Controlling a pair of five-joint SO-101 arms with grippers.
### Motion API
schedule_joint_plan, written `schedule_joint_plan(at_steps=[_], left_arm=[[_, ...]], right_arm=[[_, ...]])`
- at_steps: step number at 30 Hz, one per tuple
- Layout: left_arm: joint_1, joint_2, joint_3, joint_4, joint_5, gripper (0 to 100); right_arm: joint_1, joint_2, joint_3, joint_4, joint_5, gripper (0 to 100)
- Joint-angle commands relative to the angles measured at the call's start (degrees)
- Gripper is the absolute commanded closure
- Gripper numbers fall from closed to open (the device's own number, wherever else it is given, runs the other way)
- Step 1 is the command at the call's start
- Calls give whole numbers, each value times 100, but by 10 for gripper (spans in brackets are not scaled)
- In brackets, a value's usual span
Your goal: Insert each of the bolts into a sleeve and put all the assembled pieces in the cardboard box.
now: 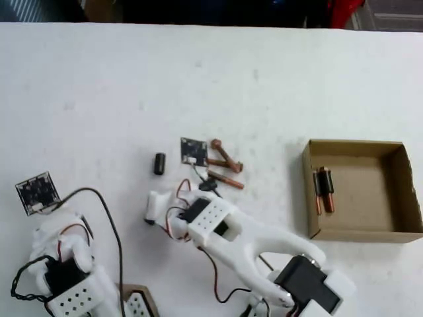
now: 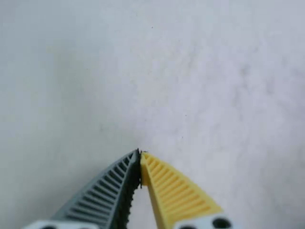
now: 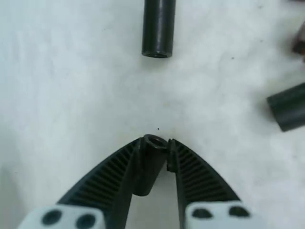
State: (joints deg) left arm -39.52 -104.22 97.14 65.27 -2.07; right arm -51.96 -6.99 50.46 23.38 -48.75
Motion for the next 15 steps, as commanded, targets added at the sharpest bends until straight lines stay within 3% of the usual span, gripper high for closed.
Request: schedule_joint_plan(at_steps=[1, 4, 15], left_arm=[[-75, -48, -9, 53, -18, 977], [-75, -48, -9, 53, -26, 977], [-75, -48, -9, 53, -35, 977]], right_arm=[[13, -4, -18, -31, 114, 846], [4, -4, 26, -13, 105, 796], [-391, -4, 141, -22, 114, 794]])
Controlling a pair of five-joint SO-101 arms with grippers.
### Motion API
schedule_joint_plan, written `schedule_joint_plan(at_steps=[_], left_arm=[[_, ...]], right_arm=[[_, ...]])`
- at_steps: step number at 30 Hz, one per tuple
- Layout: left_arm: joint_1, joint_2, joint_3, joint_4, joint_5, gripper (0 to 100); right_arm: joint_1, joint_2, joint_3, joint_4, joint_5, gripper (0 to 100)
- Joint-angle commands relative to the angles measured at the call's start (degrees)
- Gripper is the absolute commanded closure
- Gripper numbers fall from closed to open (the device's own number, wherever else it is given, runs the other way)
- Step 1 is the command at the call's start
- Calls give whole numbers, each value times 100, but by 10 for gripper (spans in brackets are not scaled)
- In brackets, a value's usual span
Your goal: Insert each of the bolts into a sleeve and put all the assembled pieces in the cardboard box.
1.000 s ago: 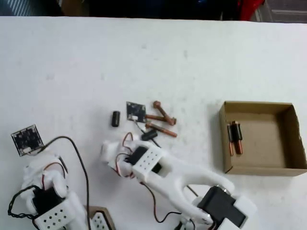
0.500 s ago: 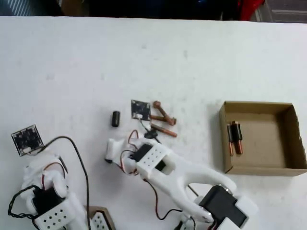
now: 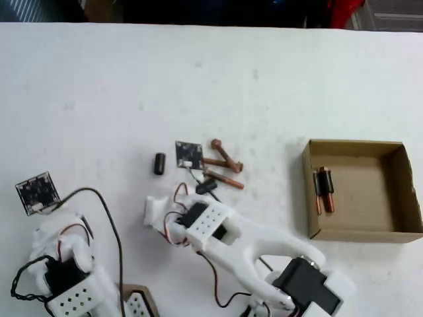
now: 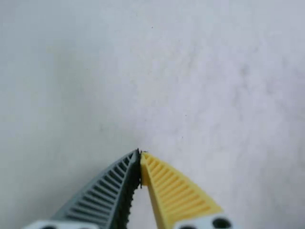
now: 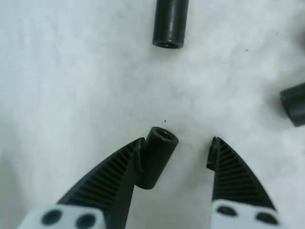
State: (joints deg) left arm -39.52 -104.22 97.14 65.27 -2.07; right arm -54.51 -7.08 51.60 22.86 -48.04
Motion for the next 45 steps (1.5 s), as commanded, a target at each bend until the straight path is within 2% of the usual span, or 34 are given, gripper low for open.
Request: schedule_joint_plan(at_steps=[1, 5, 10, 17, 29, 32, 38, 45], left_arm=[[-75, -48, -9, 53, -35, 977], [-75, -48, -9, 53, -35, 977], [-75, -48, -9, 53, -35, 977], [-75, -48, -9, 53, -35, 977], [-75, -48, -9, 53, -44, 977], [-75, -48, -9, 53, -44, 977], [-75, -48, -9, 53, -44, 977], [-75, -48, -9, 53, -44, 977]], right_arm=[[-136, 4, 26, 40, 44, 794], [-136, 57, 35, 40, 62, 810], [-127, 637, -281, 40, 149, 926], [-110, 690, -492, 444, 352, 891], [-101, 303, -545, 998, 422, 890], [-101, 303, -545, 1051, 870, 890], [145, 303, -554, 1051, 1046, 890], [523, 303, -598, 1059, 1811, 890]])
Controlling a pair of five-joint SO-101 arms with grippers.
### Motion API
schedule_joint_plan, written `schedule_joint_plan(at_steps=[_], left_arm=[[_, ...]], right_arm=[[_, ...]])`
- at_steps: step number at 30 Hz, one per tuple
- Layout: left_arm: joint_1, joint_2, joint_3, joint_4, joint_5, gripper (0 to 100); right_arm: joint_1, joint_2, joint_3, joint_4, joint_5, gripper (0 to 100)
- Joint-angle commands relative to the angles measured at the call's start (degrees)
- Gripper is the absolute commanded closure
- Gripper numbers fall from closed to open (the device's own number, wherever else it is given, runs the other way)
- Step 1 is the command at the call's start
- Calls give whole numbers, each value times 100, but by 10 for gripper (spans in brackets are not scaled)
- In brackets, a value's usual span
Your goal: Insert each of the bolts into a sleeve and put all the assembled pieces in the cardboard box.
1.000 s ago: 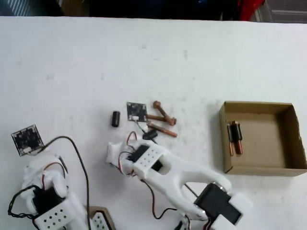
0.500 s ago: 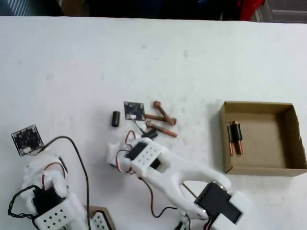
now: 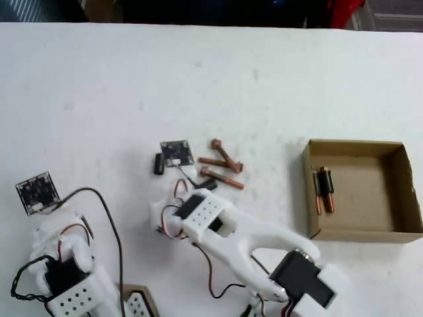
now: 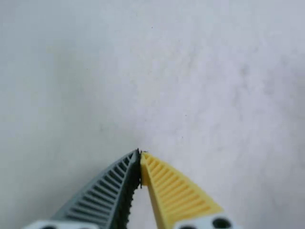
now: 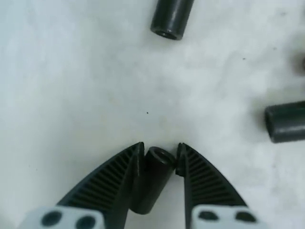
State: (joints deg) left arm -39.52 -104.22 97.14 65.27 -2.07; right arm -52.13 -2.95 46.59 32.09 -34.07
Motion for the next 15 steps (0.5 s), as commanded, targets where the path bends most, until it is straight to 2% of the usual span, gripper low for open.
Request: schedule_joint_plan(at_steps=[1, 10, 15], left_arm=[[-75, -48, -9, 53, -44, 977], [-75, -48, -9, 53, -44, 977], [-75, -48, -9, 53, -44, 977]], right_arm=[[321, -110, -97, 136, 554, 890], [760, -110, -220, 145, 1978, 890], [901, -92, -782, 734, 2708, 890]])
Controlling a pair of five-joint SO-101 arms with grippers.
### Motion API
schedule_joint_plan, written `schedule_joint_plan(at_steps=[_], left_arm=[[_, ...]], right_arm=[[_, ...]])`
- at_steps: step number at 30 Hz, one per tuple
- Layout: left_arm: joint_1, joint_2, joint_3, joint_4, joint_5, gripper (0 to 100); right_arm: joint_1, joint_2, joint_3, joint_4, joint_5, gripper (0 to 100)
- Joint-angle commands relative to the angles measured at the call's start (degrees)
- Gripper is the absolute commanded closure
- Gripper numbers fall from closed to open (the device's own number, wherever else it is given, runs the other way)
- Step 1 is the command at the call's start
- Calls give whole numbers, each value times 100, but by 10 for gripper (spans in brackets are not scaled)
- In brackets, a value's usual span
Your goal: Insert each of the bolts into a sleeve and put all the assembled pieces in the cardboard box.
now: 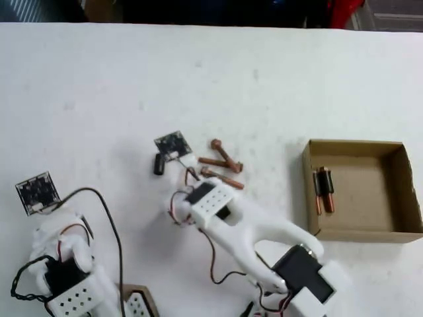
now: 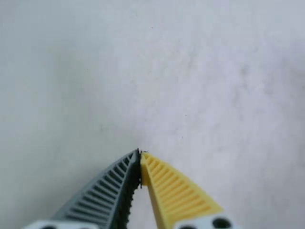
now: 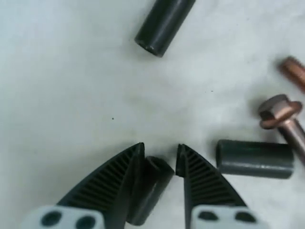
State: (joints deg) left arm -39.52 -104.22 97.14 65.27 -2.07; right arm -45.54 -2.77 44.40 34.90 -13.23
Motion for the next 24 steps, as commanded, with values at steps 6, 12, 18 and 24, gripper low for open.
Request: schedule_joint_plan(at_steps=[6, 12, 18, 24], left_arm=[[-75, -48, -9, 53, -44, 977], [-75, -48, -9, 53, -44, 977], [-75, -48, -9, 53, -44, 977], [-75, -48, -9, 53, -44, 977]], right_arm=[[259, -75, -897, 1042, 1890, 890], [233, -127, -914, 1059, 1697, 889], [-31, -127, -1134, 1086, -387, 886], [-31, -136, -1600, 1525, -1345, 886]])
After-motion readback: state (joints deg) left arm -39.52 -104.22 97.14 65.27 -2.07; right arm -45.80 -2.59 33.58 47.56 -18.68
